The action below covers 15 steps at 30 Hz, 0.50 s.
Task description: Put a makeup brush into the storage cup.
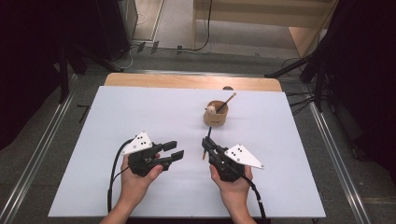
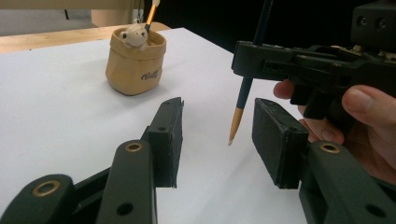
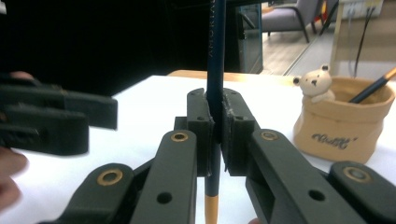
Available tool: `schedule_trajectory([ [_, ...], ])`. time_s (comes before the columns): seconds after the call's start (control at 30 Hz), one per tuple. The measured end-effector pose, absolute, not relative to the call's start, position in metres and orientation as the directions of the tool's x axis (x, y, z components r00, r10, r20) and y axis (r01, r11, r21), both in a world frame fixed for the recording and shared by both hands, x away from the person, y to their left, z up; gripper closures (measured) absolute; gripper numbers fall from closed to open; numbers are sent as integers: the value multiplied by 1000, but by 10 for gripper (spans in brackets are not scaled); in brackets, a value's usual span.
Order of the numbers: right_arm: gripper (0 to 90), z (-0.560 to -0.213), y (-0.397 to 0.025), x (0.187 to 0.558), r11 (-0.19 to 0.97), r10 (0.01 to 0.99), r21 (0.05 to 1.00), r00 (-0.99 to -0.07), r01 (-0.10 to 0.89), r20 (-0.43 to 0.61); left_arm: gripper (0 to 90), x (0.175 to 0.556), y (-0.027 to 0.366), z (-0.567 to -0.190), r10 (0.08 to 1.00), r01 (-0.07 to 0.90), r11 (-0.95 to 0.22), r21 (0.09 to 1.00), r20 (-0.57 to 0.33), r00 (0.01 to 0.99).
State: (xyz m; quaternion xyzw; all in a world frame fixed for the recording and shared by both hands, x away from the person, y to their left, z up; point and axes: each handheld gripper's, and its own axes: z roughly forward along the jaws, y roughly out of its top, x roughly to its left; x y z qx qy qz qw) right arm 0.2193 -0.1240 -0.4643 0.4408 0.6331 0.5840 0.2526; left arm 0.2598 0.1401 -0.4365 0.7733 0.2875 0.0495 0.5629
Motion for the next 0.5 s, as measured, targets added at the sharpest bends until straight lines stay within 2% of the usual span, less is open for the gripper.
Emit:
schedule_trajectory([
  [0.17, 851, -464, -120, 219, 42, 855, 978, -514, 206, 71, 545, 262, 143, -434, 503, 409, -202, 890, -264, 823],
  [0.23, 851, -463, -119, 220, 122, 849, 975, -528, 184, -7, 547, 262, 144, -433, 504, 413, -208, 887, -264, 822],
  [0.5, 851, -464, -114, 221, 273, 834, 950, -529, 150, -156, 547, 262, 145, -427, 509, 416, -223, 881, -259, 821],
])
